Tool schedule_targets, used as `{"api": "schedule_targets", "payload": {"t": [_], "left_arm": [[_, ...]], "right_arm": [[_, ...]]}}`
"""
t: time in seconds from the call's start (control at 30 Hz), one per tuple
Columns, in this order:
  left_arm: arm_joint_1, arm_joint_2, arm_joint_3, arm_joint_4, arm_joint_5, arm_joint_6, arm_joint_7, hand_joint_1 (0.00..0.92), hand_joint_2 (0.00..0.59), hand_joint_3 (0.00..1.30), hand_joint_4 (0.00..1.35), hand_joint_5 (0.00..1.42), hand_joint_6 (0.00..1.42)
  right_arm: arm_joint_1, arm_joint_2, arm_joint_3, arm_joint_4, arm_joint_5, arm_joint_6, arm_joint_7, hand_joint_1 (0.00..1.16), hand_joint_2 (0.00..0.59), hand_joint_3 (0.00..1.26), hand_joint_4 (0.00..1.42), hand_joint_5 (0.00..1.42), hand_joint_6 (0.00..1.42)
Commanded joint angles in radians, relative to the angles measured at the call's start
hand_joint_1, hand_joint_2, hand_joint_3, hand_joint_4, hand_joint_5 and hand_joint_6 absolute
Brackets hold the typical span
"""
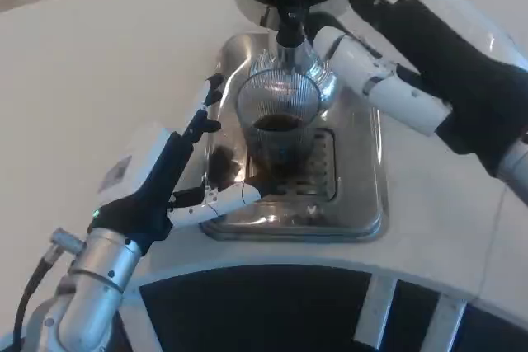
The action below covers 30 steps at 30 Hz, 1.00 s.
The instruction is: Grasp the cup under the faucet to collect the drink, then remove the cup.
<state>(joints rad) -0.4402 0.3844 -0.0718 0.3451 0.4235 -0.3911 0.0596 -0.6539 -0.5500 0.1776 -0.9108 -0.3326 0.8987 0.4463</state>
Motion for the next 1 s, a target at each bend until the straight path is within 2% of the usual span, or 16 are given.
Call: {"api": "schedule_targets", "payload": {"t": [0.03,0.17,0.3,0.4,0.5,0.7,1.0], "left_arm": [[0.013,0.008,-0.008,0.008,-0.003,-0.013,-0.001,0.248,0.047,0.0,0.0,0.23,0.19],[0.022,0.015,-0.004,0.001,-0.006,-0.015,-0.004,0.248,0.047,0.0,0.0,0.23,0.19],[0.033,0.019,-0.002,-0.02,-0.008,-0.013,-0.009,0.247,0.046,0.0,0.0,0.23,0.19],[0.04,0.021,-0.002,-0.031,-0.009,-0.011,-0.013,0.245,0.045,0.0,0.0,0.23,0.19],[0.046,0.022,-0.003,-0.04,-0.009,-0.01,-0.016,0.242,0.045,0.0,0.0,0.23,0.19],[0.051,0.02,-0.007,-0.048,-0.006,-0.008,-0.018,0.234,0.047,0.0,0.0,0.23,0.19],[0.048,0.016,-0.016,-0.047,-0.001,-0.007,-0.016,0.23,0.047,0.0,0.0,0.23,0.19]], "right_arm": [[0.022,-0.002,-0.008,-0.053,-0.028,0.004,-0.021,0.0,0.508,0.0,0.0,0.0,0.0],[0.014,-0.008,-0.01,-0.093,-0.048,0.02,-0.018,0.0,0.508,0.0,0.0,0.0,0.0],[0.024,-0.025,-0.035,-0.135,-0.05,0.029,0.001,0.0,0.508,0.0,0.0,0.0,0.0],[0.082,-0.032,-0.083,-0.136,-0.072,-0.032,0.045,0.0,0.508,0.0,0.0,0.0,0.0],[0.133,-0.013,-0.13,-0.136,-0.096,-0.085,0.091,0.0,0.508,0.0,0.0,0.0,0.0],[0.212,0.074,-0.22,-0.136,-0.174,-0.213,0.212,0.0,0.508,0.0,0.0,0.0,0.0],[0.299,0.286,-0.361,-0.136,-0.328,-0.406,0.439,0.0,0.508,0.0,0.0,0.0,0.0]]}}
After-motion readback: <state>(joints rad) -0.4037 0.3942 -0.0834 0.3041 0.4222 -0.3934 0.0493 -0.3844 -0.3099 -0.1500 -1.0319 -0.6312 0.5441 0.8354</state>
